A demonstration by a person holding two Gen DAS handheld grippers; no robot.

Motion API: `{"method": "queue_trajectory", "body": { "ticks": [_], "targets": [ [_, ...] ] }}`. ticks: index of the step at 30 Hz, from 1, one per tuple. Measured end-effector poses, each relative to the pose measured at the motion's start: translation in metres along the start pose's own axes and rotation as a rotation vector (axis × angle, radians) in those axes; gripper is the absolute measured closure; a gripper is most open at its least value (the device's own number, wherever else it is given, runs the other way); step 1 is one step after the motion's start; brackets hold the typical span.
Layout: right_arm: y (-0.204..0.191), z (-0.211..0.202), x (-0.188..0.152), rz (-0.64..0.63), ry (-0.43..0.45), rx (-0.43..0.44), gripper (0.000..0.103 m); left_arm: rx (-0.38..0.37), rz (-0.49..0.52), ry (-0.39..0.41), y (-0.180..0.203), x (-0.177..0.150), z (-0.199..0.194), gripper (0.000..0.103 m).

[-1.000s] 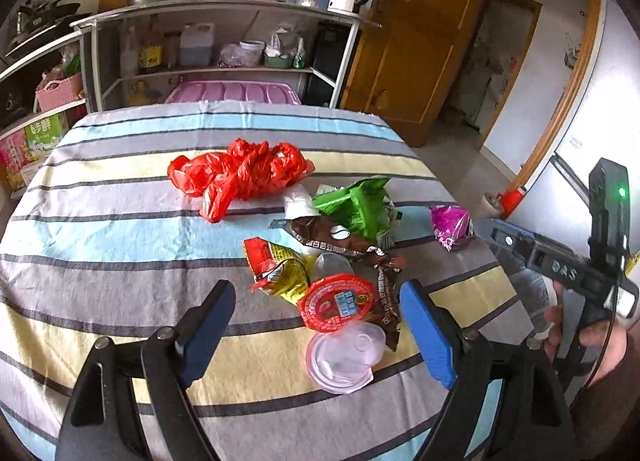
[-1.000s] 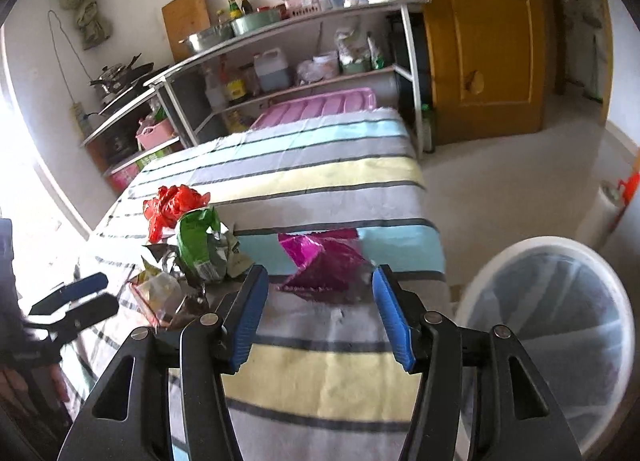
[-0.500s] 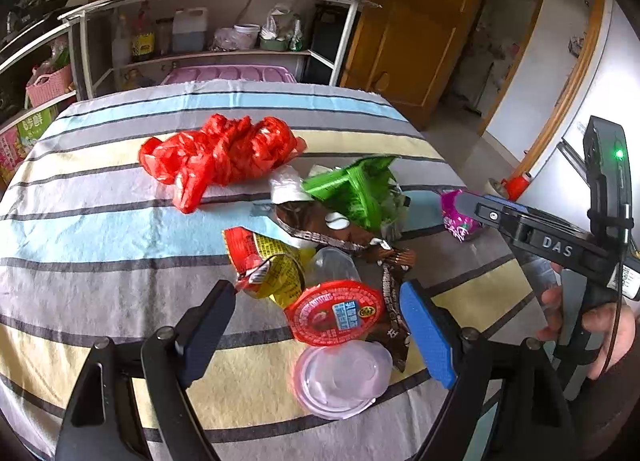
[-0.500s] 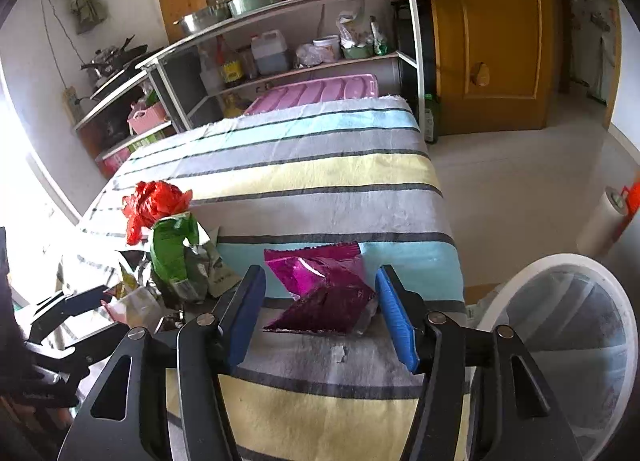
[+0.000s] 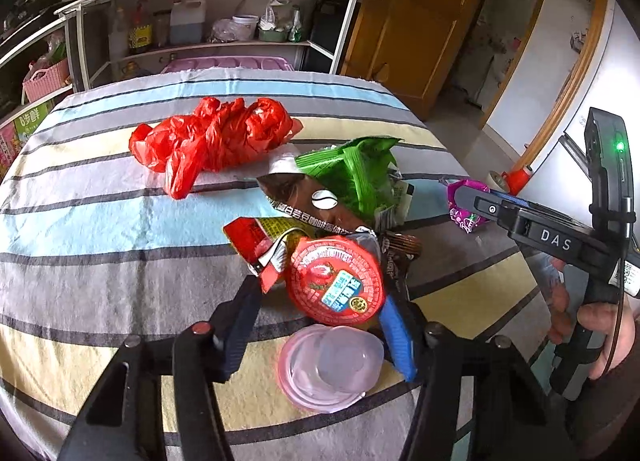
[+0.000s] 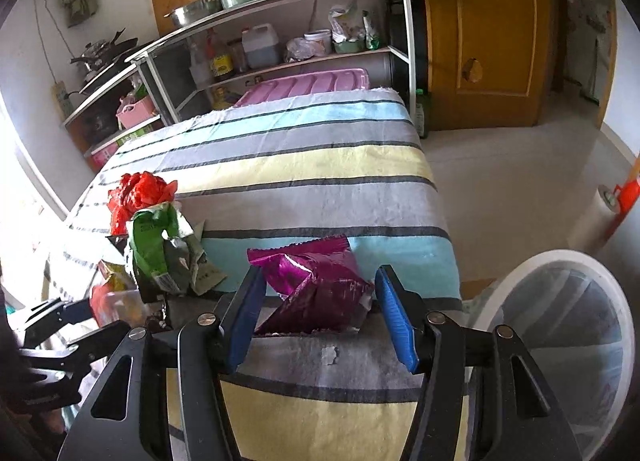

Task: Collect trash
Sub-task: 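Grasp the red-lidded plastic cup with the left tool while the right tool grasps the magenta bag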

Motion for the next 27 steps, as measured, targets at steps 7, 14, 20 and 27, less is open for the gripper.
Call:
{"method": "queue_trajectory", "body": {
  "ticks": [7,14,20,27],
  "targets": [
    [0.0020,-0.0017,-0.0001,0.014,0.000,0.010,0.065,-0.020,-0.005,0.001,0.0004,-0.0007,0.0005,0.051],
    [0.0008,-0.0028,-0.0006,0.022,0.003,0.028,0.067,-0.036,-0.040,0.013,-0.0049,0.0021,0.0014,0.049],
    [0.0020,-0.0027,-0.0009,0.031,0.005,0.033,0.068,-0.026,-0.061,0.029,-0.0069,0.0073,0.0060,0.029],
    [0.0015,-0.0034,-0.0011,0.033,0.005,0.042,0.069,-0.017,-0.033,0.023,-0.0023,0.0066,0.0066,0.053]
  ]
}}
Point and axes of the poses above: each gripper's, at about its wrist camera, not at the fingertips, and z roughly the way its jaws point, y to its right, x to its top, the point moved 5 cm from there along z, roughly the way its jaws point, and after that the axes turned 15 degrees about z, right-handed, at the moved point
